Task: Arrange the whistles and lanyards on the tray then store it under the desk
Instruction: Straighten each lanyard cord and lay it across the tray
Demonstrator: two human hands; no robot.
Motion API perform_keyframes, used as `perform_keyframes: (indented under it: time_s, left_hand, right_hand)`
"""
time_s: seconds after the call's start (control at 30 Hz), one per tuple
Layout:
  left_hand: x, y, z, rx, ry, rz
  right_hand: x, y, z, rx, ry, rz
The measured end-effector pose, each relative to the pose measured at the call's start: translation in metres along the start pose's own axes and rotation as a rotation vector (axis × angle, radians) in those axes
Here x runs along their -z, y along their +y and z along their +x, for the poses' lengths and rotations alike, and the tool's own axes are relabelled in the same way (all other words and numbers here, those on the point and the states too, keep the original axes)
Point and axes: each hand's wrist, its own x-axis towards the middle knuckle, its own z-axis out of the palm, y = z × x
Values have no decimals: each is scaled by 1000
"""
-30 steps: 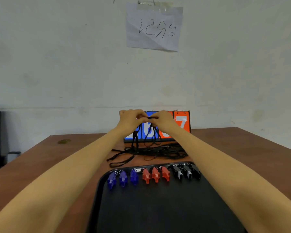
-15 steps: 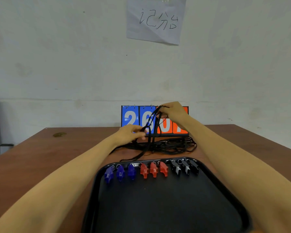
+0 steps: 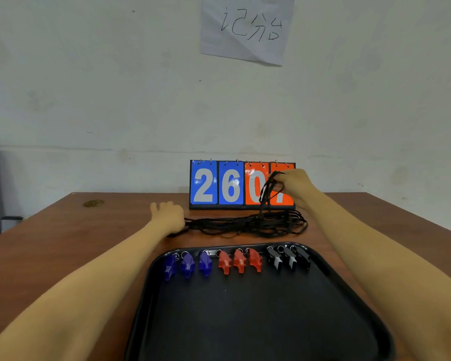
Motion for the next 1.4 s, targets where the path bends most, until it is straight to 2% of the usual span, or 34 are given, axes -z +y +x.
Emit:
perform_keyframes:
  time_s: [0.07,0.2,0.37,0.5,0.63,0.83,1.07,1.2,1.4]
  left_hand:
    - [7,17,-3,-143,44,-211]
    - [35,63,-28,-400,8,-903]
    - [63,96,-45,-438,98,-1127]
    - [79,90,-59,-428,240,-1043]
    - [95,58,-84,-371,274,-775]
    - [86,-9,-136,-255,289,-323]
    - [49,-56,-203,-219,249,-537]
    - [32,-69,-227,-222,173,-434]
    - [14,-69,-235,-203,80,-346]
  right_hand:
    - [-6,-2,-3,32,-46,-68]
    - [-17,-10,-9,143,-86,-222]
    - [-23,-29,-27,307,-89,-507]
    - [-15,-49,-47,360,-108,-622]
    - [16,-58,-72,256,-222,-540]
    - [74,-26,-117,140,2,-299]
    - [112,14,-169,-32,110,-220]
    - [119,25,-192,-73,119,-345]
    - [118,38,-214,-122,16,-565]
